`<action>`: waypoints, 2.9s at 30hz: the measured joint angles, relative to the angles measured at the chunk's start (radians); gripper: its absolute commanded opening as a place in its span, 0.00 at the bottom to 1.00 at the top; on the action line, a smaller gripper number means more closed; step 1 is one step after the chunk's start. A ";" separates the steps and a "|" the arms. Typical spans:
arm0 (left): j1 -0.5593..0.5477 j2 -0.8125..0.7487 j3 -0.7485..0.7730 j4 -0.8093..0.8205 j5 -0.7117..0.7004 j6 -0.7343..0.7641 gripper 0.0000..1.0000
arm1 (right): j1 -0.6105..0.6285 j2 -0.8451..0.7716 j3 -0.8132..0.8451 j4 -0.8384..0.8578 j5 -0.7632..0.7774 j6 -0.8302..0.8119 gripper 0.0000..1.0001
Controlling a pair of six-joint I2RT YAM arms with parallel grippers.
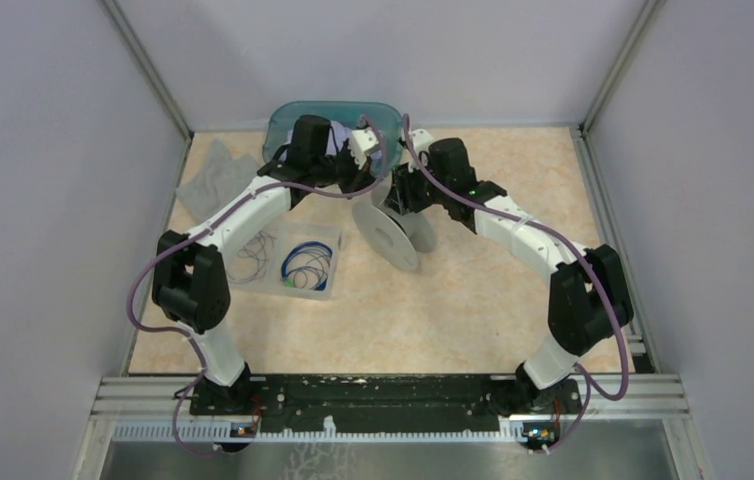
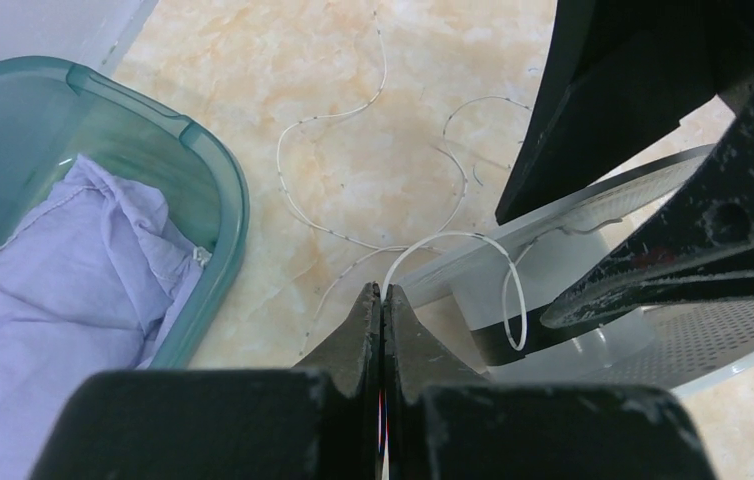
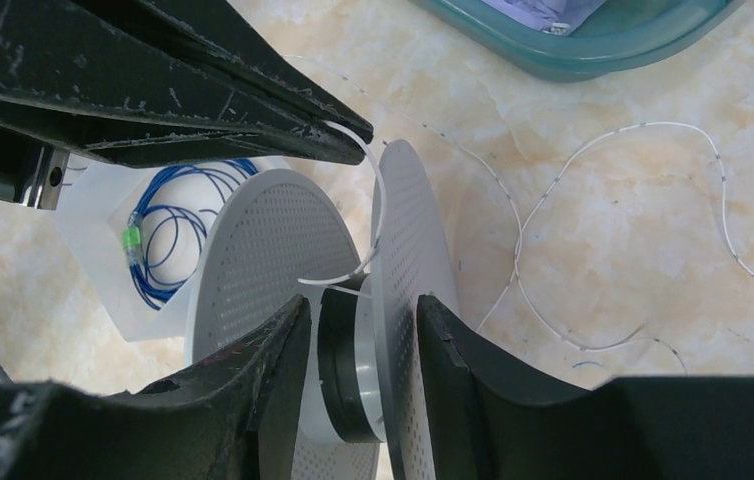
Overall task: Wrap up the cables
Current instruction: Adjust the cable reel at the center of the board.
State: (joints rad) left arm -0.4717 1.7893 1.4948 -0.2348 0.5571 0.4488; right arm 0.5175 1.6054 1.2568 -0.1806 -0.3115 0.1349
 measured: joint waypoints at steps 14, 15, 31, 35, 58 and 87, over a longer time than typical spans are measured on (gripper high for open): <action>0.000 -0.007 -0.013 0.037 0.050 -0.122 0.01 | 0.052 0.000 0.000 -0.002 0.109 -0.064 0.48; 0.000 -0.008 -0.015 0.037 0.056 -0.129 0.01 | 0.052 0.000 0.000 -0.002 0.114 -0.064 0.48; 0.020 -0.016 -0.019 0.052 0.226 -0.308 0.01 | 0.071 0.001 0.000 0.002 0.236 -0.116 0.35; 0.027 -0.017 -0.027 0.068 0.251 -0.340 0.00 | 0.072 0.001 -0.002 0.009 0.259 -0.128 0.35; 0.062 -0.026 -0.150 0.200 0.273 -0.495 0.01 | 0.073 -0.004 -0.033 0.031 0.199 -0.130 0.38; 0.064 -0.026 -0.153 0.180 0.260 -0.459 0.01 | 0.068 -0.011 -0.052 0.039 0.230 -0.155 0.09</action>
State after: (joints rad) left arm -0.4076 1.7634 1.3422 -0.0544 0.8173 -0.0105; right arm 0.5850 1.5944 1.2049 -0.1413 -0.0811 -0.0200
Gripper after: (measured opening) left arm 0.008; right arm 0.106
